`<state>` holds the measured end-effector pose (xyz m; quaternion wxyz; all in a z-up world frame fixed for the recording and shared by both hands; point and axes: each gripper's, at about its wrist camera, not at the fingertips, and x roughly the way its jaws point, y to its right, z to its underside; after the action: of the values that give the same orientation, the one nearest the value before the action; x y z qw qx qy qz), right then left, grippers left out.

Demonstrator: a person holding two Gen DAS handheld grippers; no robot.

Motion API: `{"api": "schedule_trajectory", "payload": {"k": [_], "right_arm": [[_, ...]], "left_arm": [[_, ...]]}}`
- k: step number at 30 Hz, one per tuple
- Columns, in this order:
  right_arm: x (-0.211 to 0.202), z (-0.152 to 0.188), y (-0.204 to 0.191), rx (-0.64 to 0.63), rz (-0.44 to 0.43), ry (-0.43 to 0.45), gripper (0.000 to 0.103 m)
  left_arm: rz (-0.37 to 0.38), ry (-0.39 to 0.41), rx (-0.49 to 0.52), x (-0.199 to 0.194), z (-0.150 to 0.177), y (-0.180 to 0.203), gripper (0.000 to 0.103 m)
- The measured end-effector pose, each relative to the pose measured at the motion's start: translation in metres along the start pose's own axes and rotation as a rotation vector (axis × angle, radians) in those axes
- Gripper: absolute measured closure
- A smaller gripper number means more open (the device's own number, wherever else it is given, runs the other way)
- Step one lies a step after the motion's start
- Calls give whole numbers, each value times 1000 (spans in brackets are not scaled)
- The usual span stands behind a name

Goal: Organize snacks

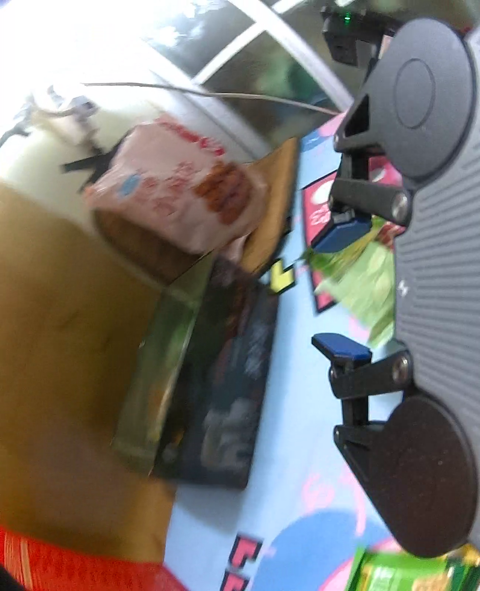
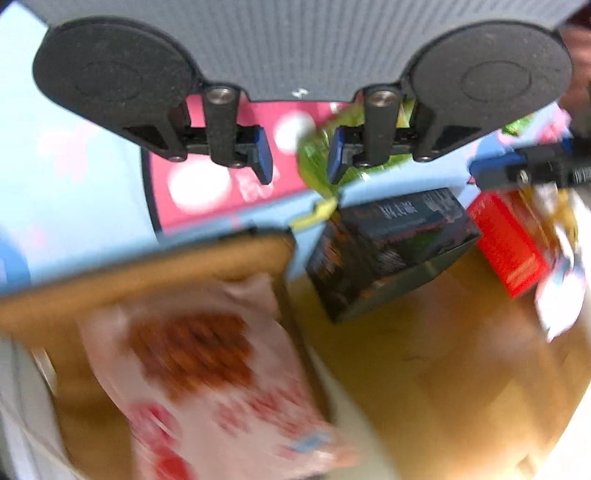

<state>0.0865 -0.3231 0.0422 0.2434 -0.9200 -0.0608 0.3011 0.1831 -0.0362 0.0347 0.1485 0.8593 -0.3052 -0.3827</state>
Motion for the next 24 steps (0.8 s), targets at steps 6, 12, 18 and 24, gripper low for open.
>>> {"api": "schedule_trajectory", "payload": {"k": [6,12,18,24], "right_arm": [[7,10,4,137,-157,-107,68],[25,9,-4,152,-234,-147,70],[40,5,-15,95,-212,-152,91],[21,11,-33,-35,-178,-43,97]], "left_arm": [[28,-61,61,36,-12,25,49],[84,-202,72,79,-17,25,57],[128,-189,29,73,0,24,69],[121,-97,-9,38,-1,16,55]]}}
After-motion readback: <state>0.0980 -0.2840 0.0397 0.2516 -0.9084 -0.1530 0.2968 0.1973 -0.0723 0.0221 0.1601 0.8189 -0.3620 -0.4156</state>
